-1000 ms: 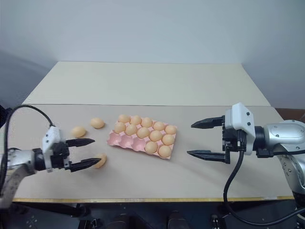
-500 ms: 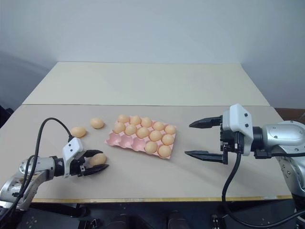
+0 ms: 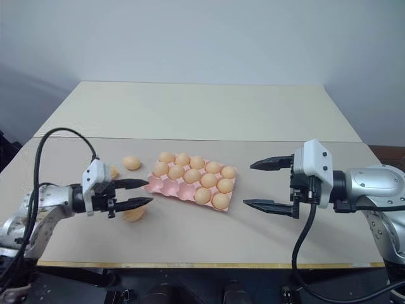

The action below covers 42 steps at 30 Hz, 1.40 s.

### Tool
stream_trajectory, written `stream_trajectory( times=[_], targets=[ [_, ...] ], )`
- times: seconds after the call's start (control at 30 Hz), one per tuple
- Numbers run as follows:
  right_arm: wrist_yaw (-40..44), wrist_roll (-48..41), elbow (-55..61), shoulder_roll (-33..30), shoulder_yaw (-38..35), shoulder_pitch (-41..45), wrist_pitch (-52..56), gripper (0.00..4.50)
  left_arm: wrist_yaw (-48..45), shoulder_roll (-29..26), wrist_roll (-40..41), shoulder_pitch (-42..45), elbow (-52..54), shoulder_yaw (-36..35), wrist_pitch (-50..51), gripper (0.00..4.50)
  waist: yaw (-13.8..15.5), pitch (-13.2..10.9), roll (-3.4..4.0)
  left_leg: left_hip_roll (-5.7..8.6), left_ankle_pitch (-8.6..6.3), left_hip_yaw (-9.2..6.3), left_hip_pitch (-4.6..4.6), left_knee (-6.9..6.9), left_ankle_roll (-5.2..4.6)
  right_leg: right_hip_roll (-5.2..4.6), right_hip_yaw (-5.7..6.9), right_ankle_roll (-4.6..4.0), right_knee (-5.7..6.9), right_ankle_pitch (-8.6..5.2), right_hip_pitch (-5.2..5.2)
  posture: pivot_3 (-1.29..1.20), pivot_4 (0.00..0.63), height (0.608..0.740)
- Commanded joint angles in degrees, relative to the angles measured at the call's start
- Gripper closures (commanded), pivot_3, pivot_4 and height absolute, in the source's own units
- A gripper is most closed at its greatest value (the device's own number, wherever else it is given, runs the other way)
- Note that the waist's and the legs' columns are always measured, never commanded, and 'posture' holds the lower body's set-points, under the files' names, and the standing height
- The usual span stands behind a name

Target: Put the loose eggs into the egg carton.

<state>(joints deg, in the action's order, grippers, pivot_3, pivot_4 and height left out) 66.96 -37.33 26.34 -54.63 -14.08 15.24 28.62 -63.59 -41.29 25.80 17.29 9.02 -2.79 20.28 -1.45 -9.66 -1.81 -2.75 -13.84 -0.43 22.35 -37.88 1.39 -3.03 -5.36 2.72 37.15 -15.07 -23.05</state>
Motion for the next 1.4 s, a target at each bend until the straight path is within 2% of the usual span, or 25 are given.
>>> stream_trajectory(
  times=[0.03,0.2,0.33,0.43,0.57,0.7,0.8,0.97,1.4],
  targets=[
    [-0.9,-1.1,2.0,-0.2,-1.6,0.4,-1.0,0.0,1.4,3.9,-1.4,4.9,-1.8,4.1,-0.5,1.86,0.4,0.0,0.0,0.0,0.0,0.0,0.0,-0.01,0.0,0.01,0.0,0.01,0.0,0.01,0.01,0.0,0.15,0.74],
    [-1.4,-1.7,3.1,-0.7,-2.8,-0.6,-0.5,0.0,0.8,5.4,-2.2,8.8,-4.0,5.8,-0.6,1.86,0.1,0.0,0.0,0.0,0.0,-0.02,0.03,-0.01,0.0,0.03,-0.04,0.0,0.0,0.01,-0.05,0.0,0.15,0.74],
    [-1.9,-2.2,3.8,-0.7,-3.6,-1.6,-0.1,0.0,-2.3,1.7,-1.6,8.6,-4.9,3.7,-1.1,1.86,0.1,0.0,0.0,0.0,0.0,-0.02,0.02,-0.01,-0.01,0.03,-0.04,0.0,0.02,0.01,-0.04,0.0,0.15,0.74],
    [-2.4,-2.4,4.3,-0.5,-3.7,-2.2,0.0,0.0,-5.5,-2.5,1.7,7.3,-5.0,0.6,1.8,1.3,0.0,0.0,0.0,-0.01,0.0,-0.02,0.02,-0.01,0.0,0.03,-0.03,0.0,0.01,0.01,-0.04,0.0,0.15,0.74],
    [-2.8,-2.6,4.6,-0.5,-3.5,-2.8,-0.3,0.0,-9.4,-9.3,-0.5,2.7,-2.7,-0.6,-0.9,0.03,-0.2,0.0,0.0,-0.02,0.0,-0.02,0.01,-0.01,0.0,0.02,-0.02,0.01,-0.01,0.0,-0.04,0.0,0.15,0.74],
    [-3.0,-2.9,4.8,-0.4,-3.5,-2.9,-0.3,0.0,-10.9,-12.2,-0.6,-1.4,0.2,-0.6,-1.3,0.03,0.0,0.0,0.0,-0.02,0.0,-0.01,0.02,0.0,0.0,0.02,-0.01,0.01,0.0,0.0,-0.03,0.0,0.15,0.74],
    [-3.1,-3.1,4.9,-0.4,-3.3,-2.9,-0.2,0.0,-9.4,-12.1,-0.7,-3.3,0.8,-1.4,-0.9,0.03,0.4,0.0,0.0,-0.03,0.0,-0.01,0.02,0.0,0.0,0.01,-0.01,0.01,-0.01,0.0,-0.04,0.0,0.15,0.74],
    [-3.2,-3.5,4.8,-0.6,-3.1,-2.8,-0.4,0.0,-6.3,-11.6,-5.8,-3.9,-2.0,0.5,-4.3,0.03,0.5,0.0,0.0,-0.03,0.0,-0.01,0.02,-0.01,0.0,0.02,-0.01,0.01,-0.01,0.0,-0.04,0.0,0.15,0.74],
    [-3.7,-3.5,5.2,-0.4,-2.8,-2.5,-0.5,0.0,-3.7,-5.2,-16.2,4.2,-18.8,8.2,-12.2,0.03,0.6,0.0,0.0,-0.02,0.0,0.0,0.04,-0.01,0.0,0.02,0.0,0.0,-0.01,0.01,-0.04,0.0,0.15,0.74]
  ],
)
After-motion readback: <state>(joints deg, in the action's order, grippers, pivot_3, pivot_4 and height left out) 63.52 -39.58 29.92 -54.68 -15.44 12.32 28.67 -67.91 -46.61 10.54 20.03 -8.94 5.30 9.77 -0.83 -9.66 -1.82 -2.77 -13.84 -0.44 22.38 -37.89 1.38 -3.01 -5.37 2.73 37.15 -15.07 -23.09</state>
